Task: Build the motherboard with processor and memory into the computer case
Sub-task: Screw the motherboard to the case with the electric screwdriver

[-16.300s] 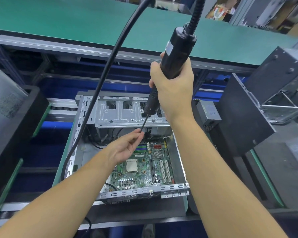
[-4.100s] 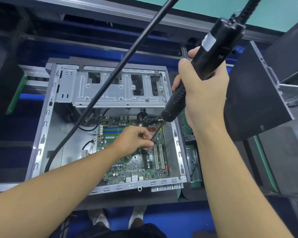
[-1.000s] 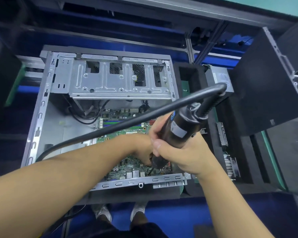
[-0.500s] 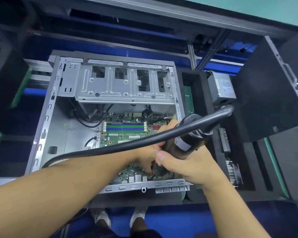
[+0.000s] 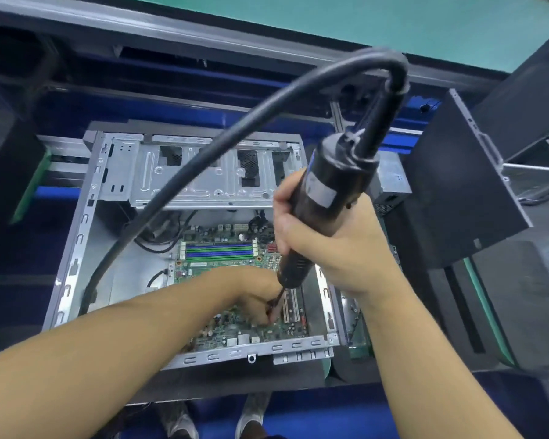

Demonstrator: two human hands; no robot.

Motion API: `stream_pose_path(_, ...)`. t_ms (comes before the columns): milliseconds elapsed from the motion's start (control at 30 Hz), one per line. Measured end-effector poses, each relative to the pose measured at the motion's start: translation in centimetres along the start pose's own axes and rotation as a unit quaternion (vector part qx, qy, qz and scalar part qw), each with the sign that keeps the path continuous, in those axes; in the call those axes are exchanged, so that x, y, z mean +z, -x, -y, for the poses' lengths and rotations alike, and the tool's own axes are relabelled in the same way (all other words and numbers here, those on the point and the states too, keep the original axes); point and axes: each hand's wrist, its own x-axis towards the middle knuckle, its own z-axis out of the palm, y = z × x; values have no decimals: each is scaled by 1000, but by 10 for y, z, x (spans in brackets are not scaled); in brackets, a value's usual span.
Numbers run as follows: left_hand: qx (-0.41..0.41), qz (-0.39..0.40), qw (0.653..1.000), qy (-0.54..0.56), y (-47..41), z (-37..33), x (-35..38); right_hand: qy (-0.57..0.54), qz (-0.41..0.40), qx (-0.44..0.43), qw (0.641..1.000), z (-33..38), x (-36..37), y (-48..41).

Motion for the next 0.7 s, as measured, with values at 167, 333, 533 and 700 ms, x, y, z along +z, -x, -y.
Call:
stream_pose_path(167,3,-136,990,36,31,1,-62,21,-55,-88,994,59,-9,-29)
stream_pose_path(333,-4,-327,945,-9,42,-31,-92,55,-83,-132,986,100,-26,-36)
stream_pose_path(533,-29,-425,904,-30,0,-74,-93,116,-139,-99,979,98,-73,-9)
stream_pose_path(700,-12,-338,921,-193,-63,-102,-75,156,-193,-69,966,69,-129,29)
